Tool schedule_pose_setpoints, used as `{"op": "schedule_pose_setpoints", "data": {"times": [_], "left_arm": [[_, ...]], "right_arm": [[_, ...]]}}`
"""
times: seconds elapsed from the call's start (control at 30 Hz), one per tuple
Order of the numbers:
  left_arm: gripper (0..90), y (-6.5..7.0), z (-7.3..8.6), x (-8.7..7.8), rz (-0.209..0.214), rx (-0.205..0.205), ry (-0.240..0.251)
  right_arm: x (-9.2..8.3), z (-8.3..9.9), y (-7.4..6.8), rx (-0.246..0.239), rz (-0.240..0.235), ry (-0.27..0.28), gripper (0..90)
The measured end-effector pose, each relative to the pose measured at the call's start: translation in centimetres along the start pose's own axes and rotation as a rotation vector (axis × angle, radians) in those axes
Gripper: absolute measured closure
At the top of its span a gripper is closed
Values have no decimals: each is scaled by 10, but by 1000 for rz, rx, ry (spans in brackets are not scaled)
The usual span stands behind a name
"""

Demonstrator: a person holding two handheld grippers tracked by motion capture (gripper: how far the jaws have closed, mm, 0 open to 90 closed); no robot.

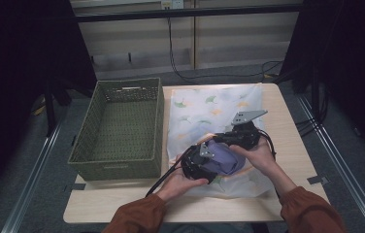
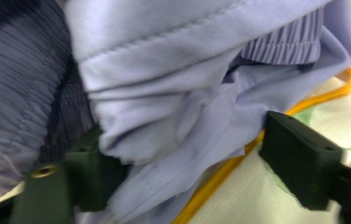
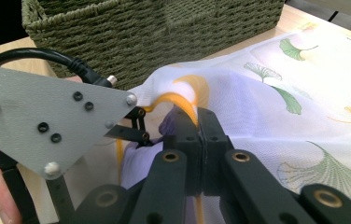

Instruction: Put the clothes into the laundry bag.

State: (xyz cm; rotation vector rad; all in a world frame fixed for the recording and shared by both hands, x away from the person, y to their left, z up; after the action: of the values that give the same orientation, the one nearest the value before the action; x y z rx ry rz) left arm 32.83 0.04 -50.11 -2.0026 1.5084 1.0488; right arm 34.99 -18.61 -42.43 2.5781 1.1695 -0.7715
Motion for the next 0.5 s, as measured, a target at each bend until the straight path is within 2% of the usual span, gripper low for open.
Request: {"op": "schedule_pose_setpoints", "data": {"times": [0.03, 0.07, 0.13, 0.17, 0.2, 0.23, 0.27, 0.37, 0.4, 0.47, 0.5], "left_arm": [[346, -1, 1, -2, -2, -2, -3], [414, -3, 2, -2, -7, -2, 15], [480, -5, 2, -4, -3, -40, 37], [534, -7, 2, -5, -16, -18, 19], [557, -8, 2, -5, -8, -23, 21], [562, -10, 2, -6, -3, -10, 14], [588, -10, 2, -5, -2, -18, 32], [661, -12, 0, -7, -11, -10, 14], [684, -12, -1, -7, -2, -10, 23], [743, -10, -2, -4, -21, -34, 40], [762, -11, -3, -4, -23, -14, 29]], "right_arm": [[0, 0, 0, 0, 0, 2, 896], [-1, 0, 1, 0, 1, 1, 896], [-1, 0, 1, 0, 0, 3, 896], [-1, 0, 0, 1, 0, 2, 896], [0, -1, 0, -1, 0, 2, 896], [0, -1, 0, -2, 0, 2, 896], [0, -2, -1, -4, -3, 3, 896], [1, -3, -2, -8, -5, 6, 896], [1, -3, -2, -10, -8, 6, 896], [1, -3, -2, -8, -8, 3, 896], [1, -3, -2, -6, -9, 3, 896]]}}
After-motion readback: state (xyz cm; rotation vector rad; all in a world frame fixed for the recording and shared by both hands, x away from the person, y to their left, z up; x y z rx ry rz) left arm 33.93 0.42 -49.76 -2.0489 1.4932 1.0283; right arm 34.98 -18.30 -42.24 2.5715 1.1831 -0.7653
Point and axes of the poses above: each handheld gripper's, and its own axes: x roughly forward along the jaws, z roughly out of its underside, y roughly to its right, the point moved 1 cm from there along x, roughly forward along the jaws, and after that the axes turned 8 degrees about z, right-handed, at the moved point
